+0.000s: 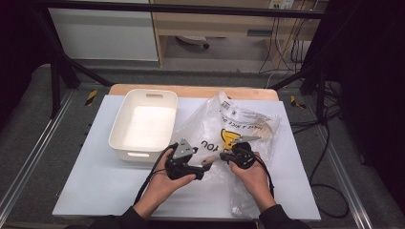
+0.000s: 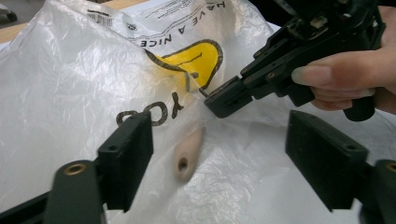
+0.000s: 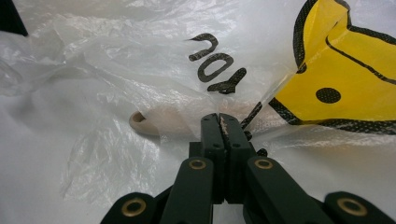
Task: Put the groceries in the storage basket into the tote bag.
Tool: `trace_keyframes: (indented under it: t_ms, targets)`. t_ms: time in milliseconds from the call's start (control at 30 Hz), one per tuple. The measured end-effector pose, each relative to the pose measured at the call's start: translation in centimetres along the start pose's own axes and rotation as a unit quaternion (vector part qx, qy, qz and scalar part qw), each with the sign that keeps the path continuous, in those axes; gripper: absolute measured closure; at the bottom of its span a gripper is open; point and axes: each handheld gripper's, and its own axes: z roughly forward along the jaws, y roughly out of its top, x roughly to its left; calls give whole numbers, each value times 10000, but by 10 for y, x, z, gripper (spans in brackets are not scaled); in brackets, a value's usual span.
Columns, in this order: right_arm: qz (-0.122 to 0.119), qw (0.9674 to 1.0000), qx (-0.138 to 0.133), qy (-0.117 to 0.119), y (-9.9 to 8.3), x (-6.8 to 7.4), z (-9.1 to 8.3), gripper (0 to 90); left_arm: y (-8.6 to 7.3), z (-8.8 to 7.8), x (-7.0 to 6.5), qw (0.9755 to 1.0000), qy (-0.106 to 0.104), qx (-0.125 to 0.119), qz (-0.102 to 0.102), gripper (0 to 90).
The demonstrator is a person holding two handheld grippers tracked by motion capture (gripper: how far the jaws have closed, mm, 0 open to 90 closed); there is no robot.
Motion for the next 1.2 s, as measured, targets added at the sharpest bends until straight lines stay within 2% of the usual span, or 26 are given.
trace_keyframes:
  t_ms: [233,333,500,700,900,1000,1200]
  targets:
    - [-101,9999,117,-58,-5,3,5,900,4,-10,2,9999,76,-112,-82,134]
    - [-133,9997,176,-60,-6,5,6,900,5,-15,4,9997,124,-176,-142,130]
    - [-171,9996,231,-79,-8,8,6,900,5,-25,9,9989,320,-211,-254,125]
    - [-195,9995,229,-95,-9,8,7,900,2,-34,15,9983,414,-281,-308,121]
    - [-263,9992,235,-170,-9,10,6,853,2,-41,19,9974,501,-379,-352,118]
    - [-309,9992,151,-193,-9,12,4,773,4,-44,19,9972,509,-415,-346,112]
    - [-329,9991,-51,-267,-11,18,-7,508,3,-51,23,9966,572,-455,-389,108]
